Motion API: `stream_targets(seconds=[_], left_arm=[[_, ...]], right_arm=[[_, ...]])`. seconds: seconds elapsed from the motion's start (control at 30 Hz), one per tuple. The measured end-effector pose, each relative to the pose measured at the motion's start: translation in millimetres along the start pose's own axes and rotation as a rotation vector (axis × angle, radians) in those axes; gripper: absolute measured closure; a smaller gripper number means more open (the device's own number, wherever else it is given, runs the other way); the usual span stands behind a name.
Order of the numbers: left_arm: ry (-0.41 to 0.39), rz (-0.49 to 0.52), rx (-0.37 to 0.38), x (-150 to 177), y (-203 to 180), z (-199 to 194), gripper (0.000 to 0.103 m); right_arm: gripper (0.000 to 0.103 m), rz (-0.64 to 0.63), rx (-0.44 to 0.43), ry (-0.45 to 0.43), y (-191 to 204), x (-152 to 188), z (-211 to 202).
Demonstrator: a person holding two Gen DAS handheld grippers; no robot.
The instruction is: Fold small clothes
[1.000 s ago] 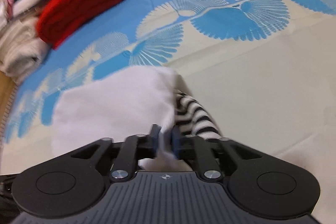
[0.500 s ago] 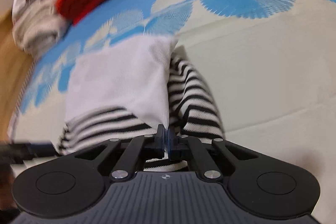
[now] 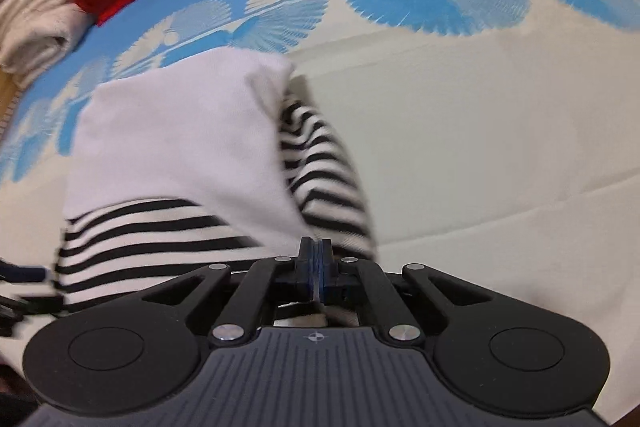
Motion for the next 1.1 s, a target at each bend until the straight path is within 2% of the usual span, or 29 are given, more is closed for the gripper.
stream_targets(seconds=[0.13, 0.23, 0.3, 0.43, 0.47, 0.5, 0.6, 0.67, 0.7, 0.73, 0.8, 0.83, 0.93, 1.0, 1.1], left_arm=[[-0.052, -0.06, -0.02, -14.0, 4.3, -6.9, 0.027], [-0.079, -0.093, -0.031, -26.4, 4.4, -7.8, 0.027], [-0.103, -0.11, -0.036, -36.0, 4.0, -6.0, 0.027], [-0.164, -0.153, -0.044, -53.8, 0.4, -5.6, 0.027], [-0.189, -0.171, -0.038, -59.2, 1.2, -6.9, 0.027], [-0.21, -0.188, -0.033, -63.6, 1.7, -7.3, 0.028], [-0.28, -0.232, -0.019, -79.2, 4.3, -8.1, 0.038], [-0.323, -0.245, -0.012, -85.6, 6.3, -4.9, 0.045], [-0.323, -0.252, -0.02, -88.5, 7.6, -0.7, 0.058], [-0.335, -0.262, -0.018, -93.0, 8.3, 2.1, 0.063], [-0.367, -0.276, -0.007, -100.4, 9.9, 6.2, 0.066], [-0.364, -0.284, -0.013, -103.3, 11.8, 10.3, 0.072], [-0.353, -0.316, -0.01, -112.6, 18.2, 25.9, 0.072], [-0.305, -0.338, -0.041, -113.6, 26.2, 43.5, 0.072], [-0.28, -0.366, -0.034, -116.5, 35.4, 58.9, 0.072]], right_arm=[[0.099, 0.017, 0.029, -0.133, -2.7, -19.2, -17.3], [0.096, 0.002, -0.056, -0.227, 12.2, -29.6, -33.7], [0.085, -0.03, -0.127, -0.241, 27.7, -28.8, -37.9], [0.076, -0.121, -0.256, -0.182, 64.6, -16.0, -31.4], [0.073, -0.143, -0.266, -0.163, 72.4, -11.3, -28.9], [0.072, -0.179, -0.252, -0.129, 78.1, -5.1, -22.2], [0.071, -0.252, -0.173, -0.006, 84.1, 12.2, 1.0], [0.067, -0.266, -0.147, 0.013, 82.2, 15.2, 6.9], [0.066, -0.264, -0.153, 0.011, 82.7, 14.0, 5.9], [0.066, -0.26, -0.157, 0.013, 82.0, 13.2, 5.1], [0.066, -0.255, -0.159, 0.023, 80.0, 12.9, 5.1], [0.065, -0.258, -0.161, 0.027, 80.1, 12.6, 5.1], [0.064, -0.277, -0.163, 0.036, 80.4, 10.3, 10.0], [0.064, -0.29, -0.162, 0.04, 81.6, 10.0, 10.9], [0.062, -0.289, -0.167, 0.045, 84.4, 6.3, 14.4]])
Point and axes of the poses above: each gripper's, at about its wrist camera, not at the fingertips, and z roughly the way its jaws point, y to its left, x to its underside, the point moved 9 cm from there along z, roughly the way its jaws point, and after that the axes turned 2 degrees about -x, right-handed, at the moved point
